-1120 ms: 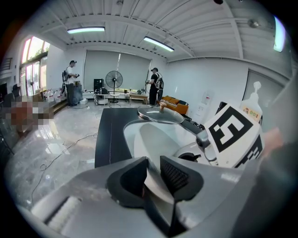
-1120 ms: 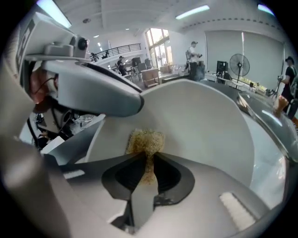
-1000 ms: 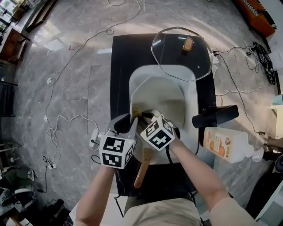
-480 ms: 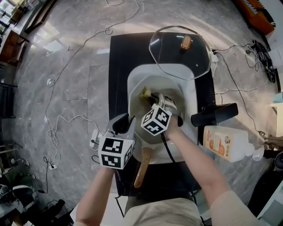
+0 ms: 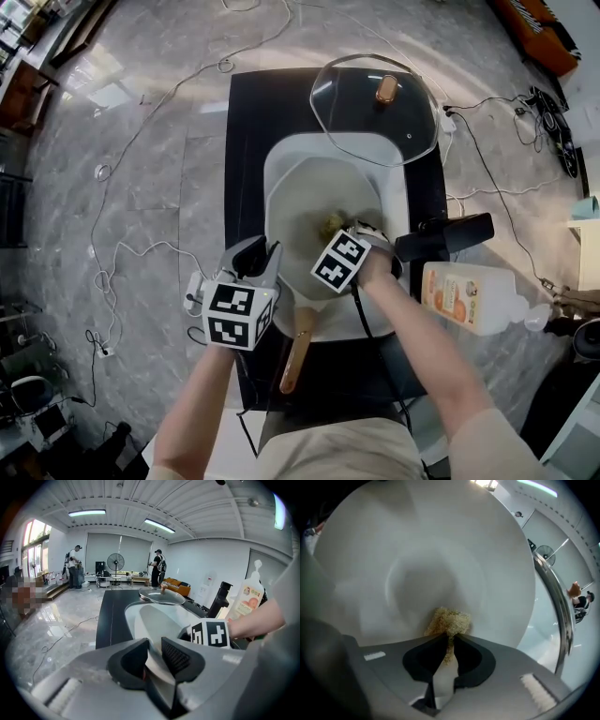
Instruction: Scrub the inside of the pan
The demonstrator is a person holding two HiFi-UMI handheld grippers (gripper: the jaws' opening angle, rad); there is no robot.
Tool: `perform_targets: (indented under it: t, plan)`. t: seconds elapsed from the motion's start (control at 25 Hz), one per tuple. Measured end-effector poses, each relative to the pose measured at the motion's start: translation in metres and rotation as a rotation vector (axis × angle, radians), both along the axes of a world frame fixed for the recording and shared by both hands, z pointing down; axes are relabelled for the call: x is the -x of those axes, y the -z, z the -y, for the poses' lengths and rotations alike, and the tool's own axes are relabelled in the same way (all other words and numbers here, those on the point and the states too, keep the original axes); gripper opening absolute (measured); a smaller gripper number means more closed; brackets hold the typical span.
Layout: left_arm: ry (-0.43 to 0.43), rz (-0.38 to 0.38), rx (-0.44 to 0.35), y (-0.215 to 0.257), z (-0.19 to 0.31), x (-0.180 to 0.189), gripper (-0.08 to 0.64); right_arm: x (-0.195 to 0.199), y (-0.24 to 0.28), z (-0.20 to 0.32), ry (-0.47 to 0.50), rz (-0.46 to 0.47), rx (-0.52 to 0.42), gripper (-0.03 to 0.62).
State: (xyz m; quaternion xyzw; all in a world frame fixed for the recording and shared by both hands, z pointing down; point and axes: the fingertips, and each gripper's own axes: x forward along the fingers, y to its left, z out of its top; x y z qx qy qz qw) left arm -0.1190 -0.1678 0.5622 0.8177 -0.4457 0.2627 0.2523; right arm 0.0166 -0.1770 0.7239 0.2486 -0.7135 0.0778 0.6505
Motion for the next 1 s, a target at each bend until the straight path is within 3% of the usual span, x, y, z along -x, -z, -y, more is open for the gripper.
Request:
perform_targets:
  t: [0.16, 0.36, 0.6, 0.8, 1.0]
  plan:
    - [0.01, -0.005, 0.004, -0.001, -0.002, 0.0, 0.104, 0.014, 0.009, -0.051, 0.042, 0.048, 0.136, 0.046]
    - [0.014, -0.013, 0.006, -0.001, -0.003, 0.001, 0.104, 0.055, 0.034, -0.086, 0.081, 0.173, 0.159, 0.046]
    - [0.008, -0.023, 0.011, -0.001, -0.006, 0.001, 0.103, 0.096, 0.059, -0.072, -0.017, 0.487, 0.213, 0.048]
    - [0.02, -0.037, 0.013, -0.001, -0.005, 0.001, 0.103, 0.122, 0.085, -0.032, -0.057, 0.664, 0.093, 0.051]
    - [0.017, -0.037, 0.013, 0.0, -0.005, 0.002, 0.103, 0.122, 0.095, 0.019, -0.132, 0.721, -0.088, 0.052]
